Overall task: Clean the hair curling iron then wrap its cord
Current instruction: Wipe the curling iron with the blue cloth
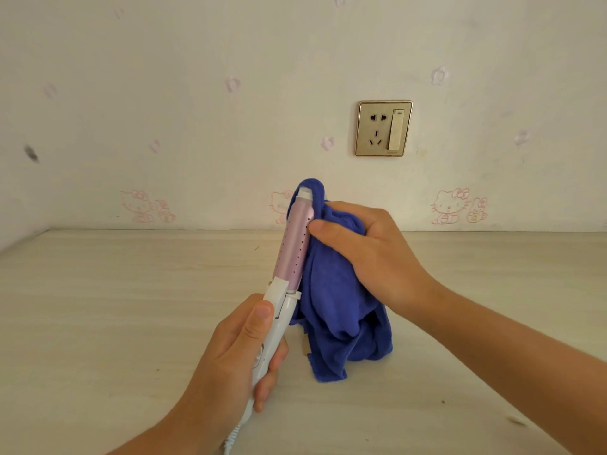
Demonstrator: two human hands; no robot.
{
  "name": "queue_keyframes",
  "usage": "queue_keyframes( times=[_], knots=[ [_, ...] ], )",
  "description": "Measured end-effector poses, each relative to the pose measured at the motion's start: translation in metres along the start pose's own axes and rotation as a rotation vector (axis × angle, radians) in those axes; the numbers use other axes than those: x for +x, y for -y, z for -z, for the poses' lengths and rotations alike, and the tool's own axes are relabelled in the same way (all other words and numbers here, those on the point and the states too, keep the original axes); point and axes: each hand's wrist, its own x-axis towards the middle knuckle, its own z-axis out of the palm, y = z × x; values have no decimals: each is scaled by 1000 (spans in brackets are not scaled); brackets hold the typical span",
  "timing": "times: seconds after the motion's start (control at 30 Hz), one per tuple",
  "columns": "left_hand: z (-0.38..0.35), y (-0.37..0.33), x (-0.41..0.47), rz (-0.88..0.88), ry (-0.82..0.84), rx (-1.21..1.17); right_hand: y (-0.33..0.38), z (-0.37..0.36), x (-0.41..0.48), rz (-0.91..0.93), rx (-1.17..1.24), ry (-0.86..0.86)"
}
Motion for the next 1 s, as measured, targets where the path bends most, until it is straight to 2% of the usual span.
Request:
queue_keyframes(
  times=[0.27,0.43,0.63,0.87,1.0],
  knots=[
    [0,2,1,8,35,40,-5,2,3,83,-103,-162],
    [0,2,1,19,39,41,-5,3,2,169,-216,-172],
    [0,2,1,28,39,43,-9,0,2,166,-128,-223],
    [0,1,0,5,7,37,-6,-1,1,122,-146,-159],
    [1,2,2,11,-70,-20,-18,-18,-17,48,-226,95]
  ],
)
